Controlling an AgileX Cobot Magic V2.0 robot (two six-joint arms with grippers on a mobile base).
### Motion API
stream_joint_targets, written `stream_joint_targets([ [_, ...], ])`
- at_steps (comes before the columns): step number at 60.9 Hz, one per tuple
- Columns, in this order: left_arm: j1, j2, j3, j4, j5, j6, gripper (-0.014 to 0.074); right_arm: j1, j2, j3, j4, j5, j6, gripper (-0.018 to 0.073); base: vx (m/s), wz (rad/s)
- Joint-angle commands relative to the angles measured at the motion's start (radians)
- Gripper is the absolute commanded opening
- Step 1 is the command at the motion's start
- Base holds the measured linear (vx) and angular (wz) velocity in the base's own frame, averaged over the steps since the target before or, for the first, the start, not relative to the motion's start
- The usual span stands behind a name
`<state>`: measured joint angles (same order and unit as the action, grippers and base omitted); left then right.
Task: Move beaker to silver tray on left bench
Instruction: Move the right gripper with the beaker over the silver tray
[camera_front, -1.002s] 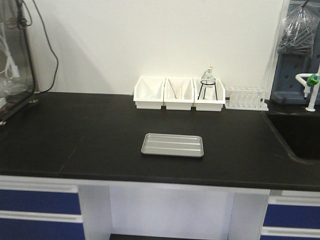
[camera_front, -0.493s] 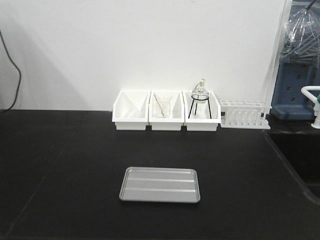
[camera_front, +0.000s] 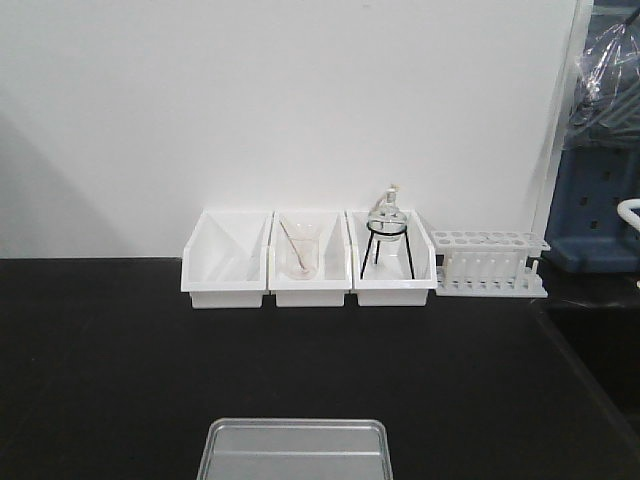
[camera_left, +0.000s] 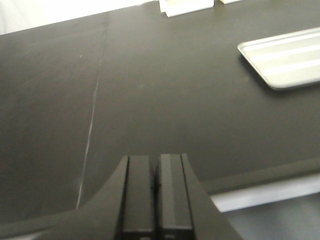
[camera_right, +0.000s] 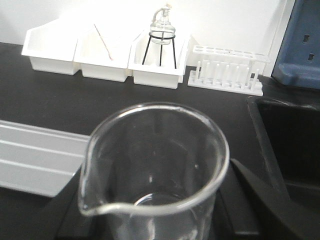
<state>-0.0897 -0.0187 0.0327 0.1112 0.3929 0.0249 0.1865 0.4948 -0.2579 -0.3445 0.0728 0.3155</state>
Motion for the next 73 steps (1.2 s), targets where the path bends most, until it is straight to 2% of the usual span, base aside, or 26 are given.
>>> stream_joint_targets([
  [1,-0.006,-0.006,0.020,-0.004,-0.083,-0.002,0.0001,-0.007,0.010,-0.031,-0.011,-0.080,-0.004,-0.0011,0.29,-0.06],
  [49,-0.006,-0.006,0.020,-0.004,-0.083,-0.002,0.0001,-0.007,0.010,-0.031,-0.011,-0.084,-0.003,-0.0011,0.15,-0.02],
  [65,-0.006,-0.006,0.020,-0.004,-0.083,-0.002,0.0001,-0.007,0.021,-0.031,-0.010,-0.174,0.000,-0.0011,0.00,0.00],
  [73,-0.006,-0.006,0.020,-0.004,-0.083,-0.002,0.0001,0.004,0.151,-0.031,-0.011,-0.343,0.021,-0.0011,0.00,0.00],
])
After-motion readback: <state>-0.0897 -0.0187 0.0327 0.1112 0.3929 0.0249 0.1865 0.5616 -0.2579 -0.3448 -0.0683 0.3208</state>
